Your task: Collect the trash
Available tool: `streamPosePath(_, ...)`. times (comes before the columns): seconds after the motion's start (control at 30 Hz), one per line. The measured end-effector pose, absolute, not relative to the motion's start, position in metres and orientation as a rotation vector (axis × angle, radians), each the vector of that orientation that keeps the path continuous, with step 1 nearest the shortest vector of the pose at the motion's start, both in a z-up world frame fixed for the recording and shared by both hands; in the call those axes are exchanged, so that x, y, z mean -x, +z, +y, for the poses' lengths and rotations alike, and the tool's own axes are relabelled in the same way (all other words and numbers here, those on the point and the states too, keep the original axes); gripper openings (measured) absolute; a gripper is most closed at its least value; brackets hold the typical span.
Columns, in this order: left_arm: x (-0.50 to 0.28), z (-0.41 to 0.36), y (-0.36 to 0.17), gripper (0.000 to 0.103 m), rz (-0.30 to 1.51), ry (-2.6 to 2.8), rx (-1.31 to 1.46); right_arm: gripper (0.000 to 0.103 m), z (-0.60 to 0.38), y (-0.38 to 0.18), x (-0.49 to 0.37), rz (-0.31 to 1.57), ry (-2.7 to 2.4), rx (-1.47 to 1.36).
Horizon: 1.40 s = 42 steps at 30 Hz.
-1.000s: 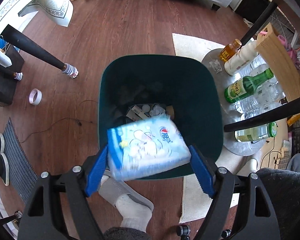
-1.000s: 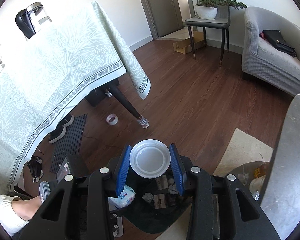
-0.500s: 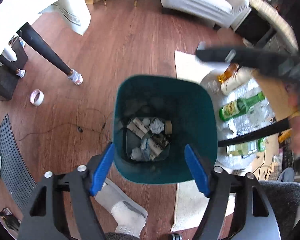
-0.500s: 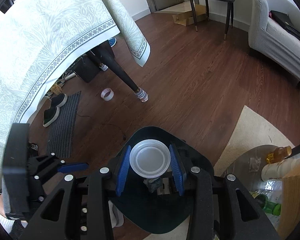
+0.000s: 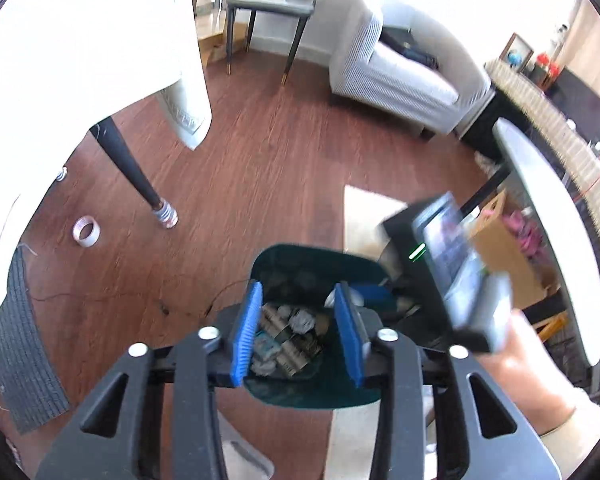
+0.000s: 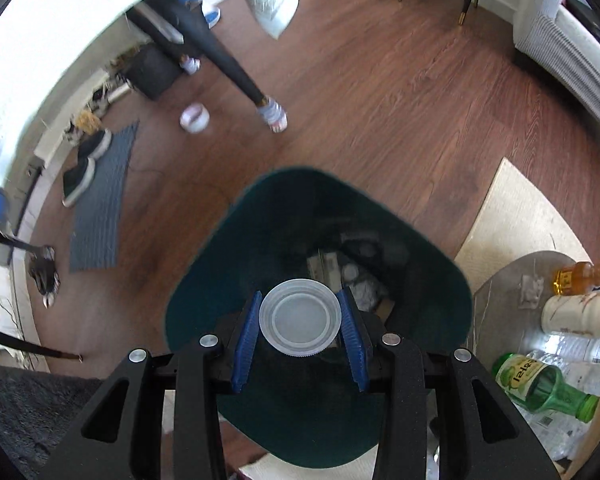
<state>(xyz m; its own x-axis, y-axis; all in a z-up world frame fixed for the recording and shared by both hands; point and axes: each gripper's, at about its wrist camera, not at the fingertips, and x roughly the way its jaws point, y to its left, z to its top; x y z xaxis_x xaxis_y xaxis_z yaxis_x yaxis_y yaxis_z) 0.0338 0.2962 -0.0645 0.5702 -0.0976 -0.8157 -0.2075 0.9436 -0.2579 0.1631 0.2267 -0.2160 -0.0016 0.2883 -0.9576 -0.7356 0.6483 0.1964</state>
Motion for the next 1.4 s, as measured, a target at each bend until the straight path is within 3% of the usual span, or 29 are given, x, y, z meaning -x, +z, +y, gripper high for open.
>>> streamPosePath(0.2, -0.036, 0.293, -0.045, 0.031, 0.915, 0.067, 0.348, 0.040, 0.226, -0.257, -0.152, 1.427, 0.817, 0.506)
streamPosePath(0.33, -0.036, 0.290, -0.035, 0.031, 0.892, 0.052, 0.366, 0.052, 0.224, -0.270, -0.144, 1.443, 0.798, 0.587)
streamPosePath(0.57, -0.036, 0.285, -0.018, 0.031, 0.848, 0.051, 0.350, 0.054, 0.213, -0.271, -0.134, 1.426, 0.783, 0.645)
streamPosePath(0.63, -0.037, 0.284, -0.015, 0.031, 0.837, 0.053, 0.351, 0.047, 0.211, -0.261, -0.131, 1.400, 0.793, 0.634)
streamPosePath(0.93, -0.027, 0.264, 0.018, 0.032, 0.750, 0.069, 0.257, 0.040, 0.195, -0.175, -0.118, 1.155, 0.832, 0.533)
streamPosePath(1.4, 0.009, 0.223, 0.034, 0.052, 0.649, 0.160, 0.138, 0.039, 0.095, -0.028, -0.101, 0.809, 0.762, 0.262)
